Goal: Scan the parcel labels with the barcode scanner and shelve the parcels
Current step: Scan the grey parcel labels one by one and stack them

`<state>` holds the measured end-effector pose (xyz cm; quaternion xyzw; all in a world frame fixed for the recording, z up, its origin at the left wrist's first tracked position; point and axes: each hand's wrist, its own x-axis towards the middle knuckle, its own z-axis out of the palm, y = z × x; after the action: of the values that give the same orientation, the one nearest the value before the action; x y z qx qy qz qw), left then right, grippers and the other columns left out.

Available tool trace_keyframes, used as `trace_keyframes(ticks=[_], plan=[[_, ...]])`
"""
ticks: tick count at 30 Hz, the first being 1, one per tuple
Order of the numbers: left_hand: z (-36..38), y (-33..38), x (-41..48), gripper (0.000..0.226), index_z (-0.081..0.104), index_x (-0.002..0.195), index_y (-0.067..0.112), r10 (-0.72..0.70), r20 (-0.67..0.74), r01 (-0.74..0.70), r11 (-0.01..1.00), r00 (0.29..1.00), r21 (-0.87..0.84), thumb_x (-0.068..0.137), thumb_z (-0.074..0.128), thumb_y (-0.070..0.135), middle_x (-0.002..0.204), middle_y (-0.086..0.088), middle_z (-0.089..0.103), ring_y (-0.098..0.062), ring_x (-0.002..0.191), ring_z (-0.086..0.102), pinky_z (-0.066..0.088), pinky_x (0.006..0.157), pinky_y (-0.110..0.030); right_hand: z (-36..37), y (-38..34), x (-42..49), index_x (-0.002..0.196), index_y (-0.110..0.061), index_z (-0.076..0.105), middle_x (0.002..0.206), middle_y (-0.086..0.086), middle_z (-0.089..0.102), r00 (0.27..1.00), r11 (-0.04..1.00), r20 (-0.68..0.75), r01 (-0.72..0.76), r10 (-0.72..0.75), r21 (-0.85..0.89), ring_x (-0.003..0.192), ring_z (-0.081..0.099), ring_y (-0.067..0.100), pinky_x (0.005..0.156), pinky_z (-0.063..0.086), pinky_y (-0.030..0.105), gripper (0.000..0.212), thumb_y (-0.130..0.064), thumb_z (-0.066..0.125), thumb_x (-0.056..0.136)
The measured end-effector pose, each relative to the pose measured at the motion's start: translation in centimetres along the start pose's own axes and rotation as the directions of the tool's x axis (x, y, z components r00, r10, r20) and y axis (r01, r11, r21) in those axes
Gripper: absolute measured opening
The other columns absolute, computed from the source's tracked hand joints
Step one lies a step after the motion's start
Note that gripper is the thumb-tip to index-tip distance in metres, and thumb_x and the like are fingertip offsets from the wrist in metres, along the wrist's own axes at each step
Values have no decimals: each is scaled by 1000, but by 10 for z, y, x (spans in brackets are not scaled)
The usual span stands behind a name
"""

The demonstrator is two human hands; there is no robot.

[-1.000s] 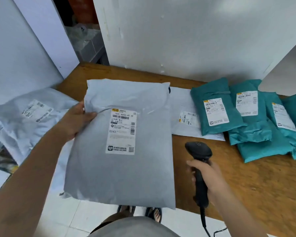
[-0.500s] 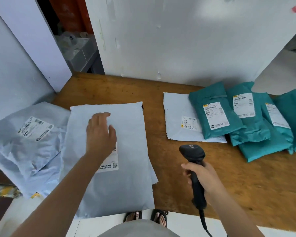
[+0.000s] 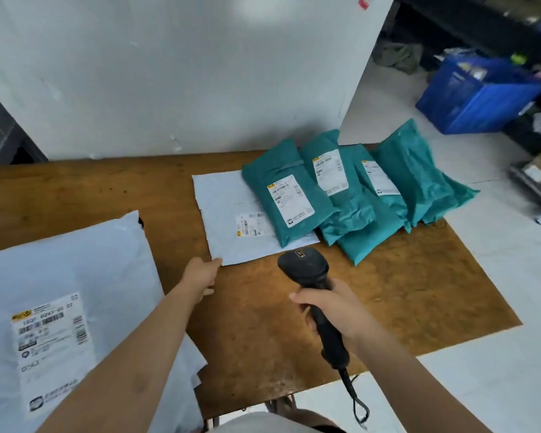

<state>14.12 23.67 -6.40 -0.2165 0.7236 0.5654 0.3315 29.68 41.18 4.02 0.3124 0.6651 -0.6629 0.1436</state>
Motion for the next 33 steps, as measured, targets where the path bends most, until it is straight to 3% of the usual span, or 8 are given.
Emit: trace_keyframes(ticks=[4, 9, 12, 17, 23, 26, 29, 33], plan=[[26, 13, 16, 55, 34, 138, 3, -133, -100, 72, 884, 986, -461, 92, 60, 14, 137, -20, 46, -38, 122, 51, 44, 100, -53, -39, -5, 12, 79, -6, 60, 59, 5, 61, 999, 998, 42, -7, 10, -64, 41, 46, 16, 43, 40, 23, 11, -10, 70, 81], [53, 21, 36, 52, 48, 125, 7, -180, -116, 84, 820, 977, -567, 81, 74, 13, 123, -14, 54, -29, 105, 57, 51, 90, -46, -87, -8, 25, 83, -7, 60, 61, 5, 61, 998, 996, 48, -37, 41, -76, 43, 46, 17, 43, 40, 24, 12, -11, 71, 81], [69, 25, 39, 44, 53, 122, 7, -59, -197, -46, 871, 979, -488, 82, 72, 11, 120, -11, 58, -27, 104, 57, 51, 89, -45, -105, -7, 31, 85, -9, 61, 62, 6, 61, 996, 996, 57, -66, 69, -58, 43, 47, 17, 44, 40, 24, 12, -11, 71, 81], [79, 34, 20, 36, 56, 113, 9, 164, -263, -264, 874, 951, -408, 90, 38, -12, 112, -8, 60, -30, 108, 58, 50, 87, -44, -115, -5, 36, 86, -6, 59, 63, 8, 61, 992, 994, 96, -78, 85, -72, 43, 47, 17, 44, 40, 25, 15, -11, 72, 80], [10, 21, -29, 36, 57, 81, 5, 190, 95, -159, 950, 977, -270, 81, 31, -20, 71, -5, 69, -16, 64, 69, 55, 54, -28, -99, -11, 41, 82, -1, 57, 61, 11, 61, 984, 997, 164, -60, 66, -39, 38, 44, 17, 41, 38, 23, 10, -4, 66, 82], [-12, -5, -29, 23, 53, 71, 9, 99, -129, -110, 991, 987, -81, 80, 42, -10, 66, -9, 54, -24, 64, 55, 42, 58, -29, -74, -8, 44, 81, 0, 57, 61, 11, 62, 976, 995, 201, -79, 89, -58, 36, 44, 18, 40, 38, 23, 9, -3, 66, 81], [-8, -27, -26, 15, 53, 101, 3, 130, -408, -61, 982, 904, 177, 88, 50, 7, 91, -14, 53, -27, 87, 49, 34, 72, -32, -49, -1, 39, 85, 0, 59, 62, 11, 62, 960, 989, 243, -127, 143, -79, 37, 45, 19, 41, 38, 24, 10, -3, 67, 80], [5, -35, -32, 56, 24, 139, -1, 110, -406, -45, 985, 907, 165, 92, 51, 13, 133, -19, 46, -35, 122, 47, 36, 85, -32, -32, 0, 30, 84, -4, 59, 59, 9, 61, 906, 962, 340, -194, 252, -194, 41, 44, 17, 45, 38, 24, 8, -6, 67, 80]])
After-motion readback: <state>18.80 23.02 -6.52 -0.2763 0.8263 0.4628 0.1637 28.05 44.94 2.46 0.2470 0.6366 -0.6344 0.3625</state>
